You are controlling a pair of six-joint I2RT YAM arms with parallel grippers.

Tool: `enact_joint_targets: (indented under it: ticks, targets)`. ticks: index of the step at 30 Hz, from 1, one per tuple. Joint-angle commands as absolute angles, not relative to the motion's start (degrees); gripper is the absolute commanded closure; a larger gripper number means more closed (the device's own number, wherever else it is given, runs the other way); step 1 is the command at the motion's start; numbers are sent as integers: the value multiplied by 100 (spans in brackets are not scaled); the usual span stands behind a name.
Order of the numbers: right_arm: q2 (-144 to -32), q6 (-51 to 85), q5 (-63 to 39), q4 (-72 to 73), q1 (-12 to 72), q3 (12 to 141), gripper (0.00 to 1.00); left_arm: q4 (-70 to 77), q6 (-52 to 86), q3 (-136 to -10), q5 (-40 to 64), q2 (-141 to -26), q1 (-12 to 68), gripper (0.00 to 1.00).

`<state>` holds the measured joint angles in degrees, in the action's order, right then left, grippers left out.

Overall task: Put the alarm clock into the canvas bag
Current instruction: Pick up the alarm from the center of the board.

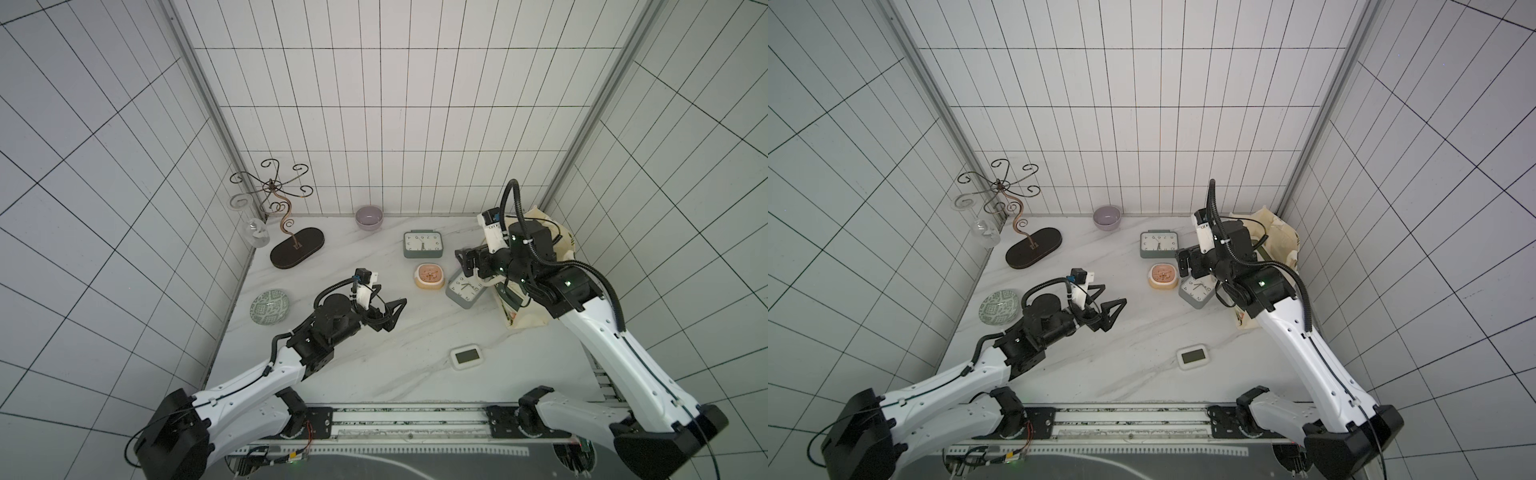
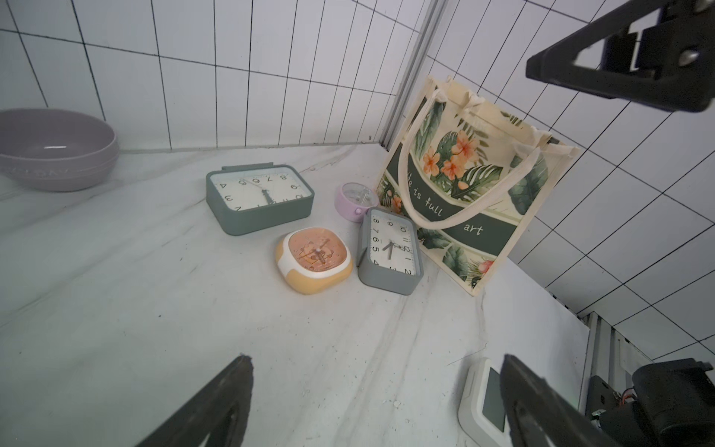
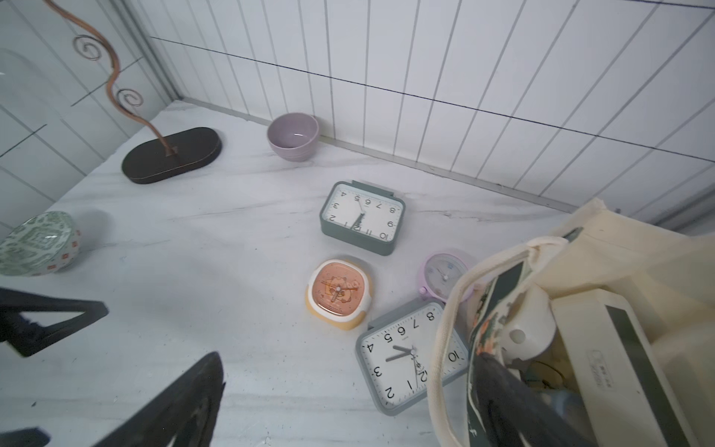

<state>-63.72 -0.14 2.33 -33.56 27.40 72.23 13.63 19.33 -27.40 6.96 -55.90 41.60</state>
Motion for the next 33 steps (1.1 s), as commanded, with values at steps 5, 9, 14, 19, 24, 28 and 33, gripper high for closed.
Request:
enact_joint_targets:
  ticks: [5,9,14,19,24,28,33]
  targets:
    - [-5851,-2297,-510,-3342,3135,5709,8,1192,2204,-2491,1048,-5510,4148,3]
    - [-5718,-3498,-583,-3951,3388,5292,7,999,2175,-2558,1136,-5504,4140,3]
    - [-5590,-4768,-1318,-4806,3600,4896,4,1142,2312,-2442,1416,-5330,4140,3]
    - [-5483,-5578,-1314,-5169,3635,4641,1,1450,2525,-2242,1573,-5230,4139,3]
    - [-5623,-5827,-1088,-5088,3656,4273,2,1380,2564,-2239,1609,-5221,4140,3]
    - [-5799,-5844,-927,-4784,3720,4042,3,1413,2683,-2199,1729,-5302,4139,3]
    - [-6305,-5678,-728,-4504,3835,3843,6,1556,2904,-2189,2047,-5663,4131,3]
